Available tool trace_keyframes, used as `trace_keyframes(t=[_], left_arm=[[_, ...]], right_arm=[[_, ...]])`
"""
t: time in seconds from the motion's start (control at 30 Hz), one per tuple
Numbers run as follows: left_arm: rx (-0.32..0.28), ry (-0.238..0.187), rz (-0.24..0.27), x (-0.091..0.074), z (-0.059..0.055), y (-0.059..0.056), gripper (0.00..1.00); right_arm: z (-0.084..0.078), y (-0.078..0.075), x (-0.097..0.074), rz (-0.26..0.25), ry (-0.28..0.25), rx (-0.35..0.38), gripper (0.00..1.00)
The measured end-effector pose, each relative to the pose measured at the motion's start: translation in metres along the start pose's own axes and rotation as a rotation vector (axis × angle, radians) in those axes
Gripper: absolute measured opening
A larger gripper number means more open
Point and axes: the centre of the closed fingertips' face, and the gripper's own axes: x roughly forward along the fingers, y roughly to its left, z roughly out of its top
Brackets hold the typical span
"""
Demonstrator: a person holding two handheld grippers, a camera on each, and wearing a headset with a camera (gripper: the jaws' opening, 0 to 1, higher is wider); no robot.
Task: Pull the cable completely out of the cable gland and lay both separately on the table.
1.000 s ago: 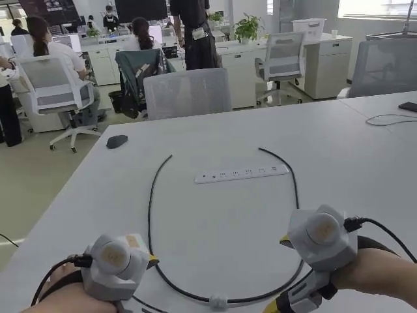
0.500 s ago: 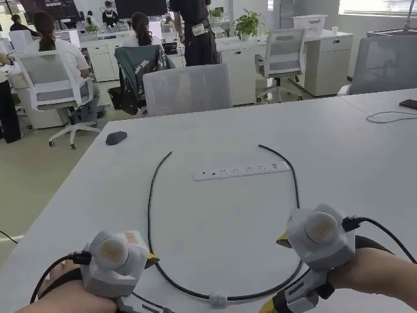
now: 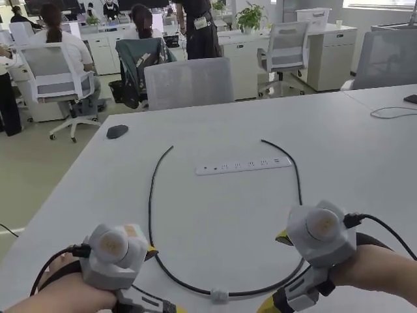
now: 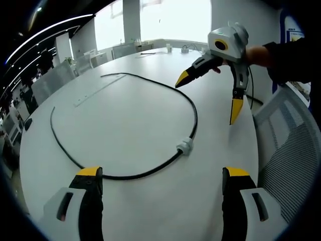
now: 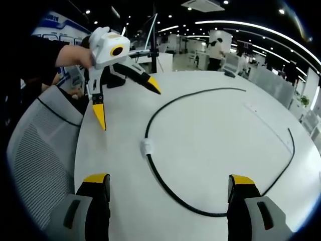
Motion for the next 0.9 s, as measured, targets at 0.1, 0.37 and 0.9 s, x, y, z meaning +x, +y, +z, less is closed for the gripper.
trace_keyframes(t=[0.1, 0.37, 0.9], left_arm=[[0.000, -0.007, -0.001, 0.000, 0.001, 0.001, 0.99], [0.017, -0.008, -0.008, 0.001, 0.003, 0.000, 0.99], [0.070, -0.030, -0.015, 0.000, 0.013, 0.000, 0.99]], right_arm=[[0.000, 0.000, 0.001, 0.002, -0.002, 0.002, 0.99], [-0.001, 0.004, 0.001, 0.022, -0.002, 0.003, 0.99], [0.006, 0.007, 0.003, 0.034, -0.022, -0.043, 0.91]])
